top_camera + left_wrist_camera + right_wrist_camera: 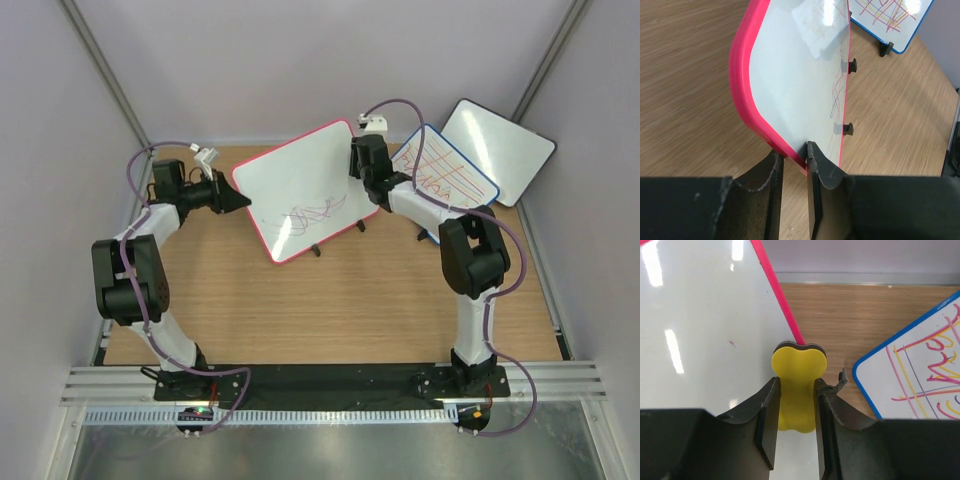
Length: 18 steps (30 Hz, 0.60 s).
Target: Erase the whiteboard
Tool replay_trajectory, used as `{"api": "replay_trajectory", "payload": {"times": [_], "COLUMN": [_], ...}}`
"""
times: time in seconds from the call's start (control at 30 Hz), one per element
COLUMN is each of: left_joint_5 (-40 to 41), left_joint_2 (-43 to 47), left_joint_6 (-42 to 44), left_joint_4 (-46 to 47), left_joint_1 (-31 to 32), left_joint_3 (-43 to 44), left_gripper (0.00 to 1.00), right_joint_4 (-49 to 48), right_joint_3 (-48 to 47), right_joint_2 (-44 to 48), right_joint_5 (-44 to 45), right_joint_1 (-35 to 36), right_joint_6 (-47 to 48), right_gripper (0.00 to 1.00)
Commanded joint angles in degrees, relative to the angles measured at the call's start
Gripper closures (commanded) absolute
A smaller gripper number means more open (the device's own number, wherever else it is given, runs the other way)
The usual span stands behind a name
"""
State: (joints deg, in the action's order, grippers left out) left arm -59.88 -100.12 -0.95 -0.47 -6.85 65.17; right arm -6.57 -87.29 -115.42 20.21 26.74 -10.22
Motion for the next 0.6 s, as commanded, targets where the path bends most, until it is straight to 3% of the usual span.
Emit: {"api": "replay_trajectory", "payload": {"times": [0.0, 0.17, 0.33, 0.43, 0.57], "left_joint_5": [3.2, 3.1, 3.2, 3.2, 3.2], "left_joint_2": [2.0, 2.1, 2.0, 2.0, 1.9], "left_joint_6": [6.0, 6.0, 6.3, 6.2, 6.2], "left_joint_4": [1.9, 1.8, 1.7, 1.6, 1.5], "left_joint_1": [0.1, 0.1, 0.1, 0.1, 0.1], "left_joint_3": [1.5, 1.6, 1.6, 1.6, 1.6], "left_gripper": [1.0, 1.0, 1.0, 1.0, 1.0], "right_joint_4": [0.5, -2.9, -4.2, -4.0, -1.2], "right_joint_3": [2.5, 13.9, 18.3, 17.2, 7.4], "right_joint_2": [0.8, 4.2, 5.8, 6.3, 4.2], "right_joint_5": [-0.3, -1.2, -0.3, -0.6, -1.6], "right_joint_1": [-0.3, -0.2, 1.3, 1.3, 1.4], "right_joint_6": [-0.6, -4.0, -3.8, -3.3, -1.0], "right_gripper": [0.99, 0.99, 0.99, 0.99, 0.99]}}
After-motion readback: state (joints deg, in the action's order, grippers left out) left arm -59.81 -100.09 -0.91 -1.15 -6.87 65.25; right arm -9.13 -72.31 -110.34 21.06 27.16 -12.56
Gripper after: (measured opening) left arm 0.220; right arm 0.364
